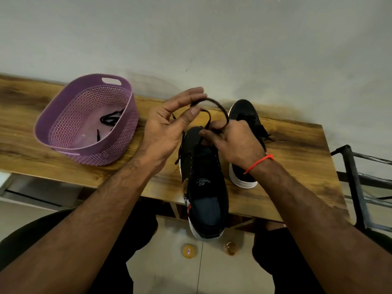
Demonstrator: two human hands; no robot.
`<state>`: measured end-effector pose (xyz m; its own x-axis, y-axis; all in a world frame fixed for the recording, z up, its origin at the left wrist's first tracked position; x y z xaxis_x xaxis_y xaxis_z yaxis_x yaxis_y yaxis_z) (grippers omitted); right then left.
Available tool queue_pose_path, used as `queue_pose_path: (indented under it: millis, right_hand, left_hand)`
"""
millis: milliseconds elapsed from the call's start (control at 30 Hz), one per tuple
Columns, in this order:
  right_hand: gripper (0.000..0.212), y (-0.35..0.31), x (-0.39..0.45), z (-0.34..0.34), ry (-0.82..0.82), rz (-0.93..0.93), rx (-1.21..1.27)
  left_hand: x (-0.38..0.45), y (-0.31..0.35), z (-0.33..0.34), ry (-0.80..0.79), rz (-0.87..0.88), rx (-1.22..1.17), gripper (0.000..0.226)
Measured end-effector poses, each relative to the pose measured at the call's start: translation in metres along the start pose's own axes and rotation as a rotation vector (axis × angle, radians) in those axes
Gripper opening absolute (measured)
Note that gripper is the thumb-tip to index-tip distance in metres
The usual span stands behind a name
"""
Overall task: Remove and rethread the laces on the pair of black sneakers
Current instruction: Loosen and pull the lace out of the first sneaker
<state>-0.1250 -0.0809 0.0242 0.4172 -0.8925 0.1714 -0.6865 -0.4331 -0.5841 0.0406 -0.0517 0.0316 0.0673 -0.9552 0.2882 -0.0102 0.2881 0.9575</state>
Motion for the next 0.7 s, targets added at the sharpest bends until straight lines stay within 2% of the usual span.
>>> queue_pose_path:
  millis: [67,133,267,333,433,533,600,700]
  right_hand:
    - [0.020,-0.002,0.003,-0.010,0.083,0.019,0.160]
    - [0.018,-0.006,0.006,-0.020,0.174,0.037,0.346]
    - [0.014,-0.016,0.005,-0.034,0.318,-0.015,0.669]
    - [0.016,-0.018,0.002,-0.035,0.340,-0.032,0.767]
    - [0.018,-0.018,0.002,-0.032,0.347,-0.023,0.885]
    - [0.015,-0.009,0.006,-0.027,0.270,0.107,0.891]
    - [0.037,-0.001,0.007,-0.021,0.139,0.248,0.790]
    - [0.075,0.007,0.002,-0.011,-0.065,0.403,0.604]
  left_hand:
    - [0.001,-0.021,-0.008,0.038,-0.167,0.225,0.034]
    - [0.001,-0.046,-0.012,-0.067,-0.309,0.340,0.033]
    - [-0.009,-0.065,0.002,-0.482,-0.295,0.599,0.035]
    - [-0.012,-0.068,0.003,-0.539,-0.278,0.642,0.028]
    - [-0.013,-0.058,0.001,-0.414,-0.247,0.660,0.017]
    - [-0.007,-0.048,0.002,-0.277,-0.175,0.566,0.013]
    - [-0.004,-0.039,0.003,-0.221,-0.110,0.436,0.014]
    - [-0.002,-0.025,0.004,-0.108,-0.168,0.182,0.017]
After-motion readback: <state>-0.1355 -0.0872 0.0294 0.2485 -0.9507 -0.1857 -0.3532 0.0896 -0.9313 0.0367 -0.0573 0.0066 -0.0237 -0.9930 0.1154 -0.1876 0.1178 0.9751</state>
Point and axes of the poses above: each hand's wrist, its own x-axis towards the middle knuckle, its own z-axis out of the palm, y = z × x, the point moved 2 cm from there along x, towards the middle knuckle, and after that the axes turned 2 degrees about y, right-handed, at the moved point
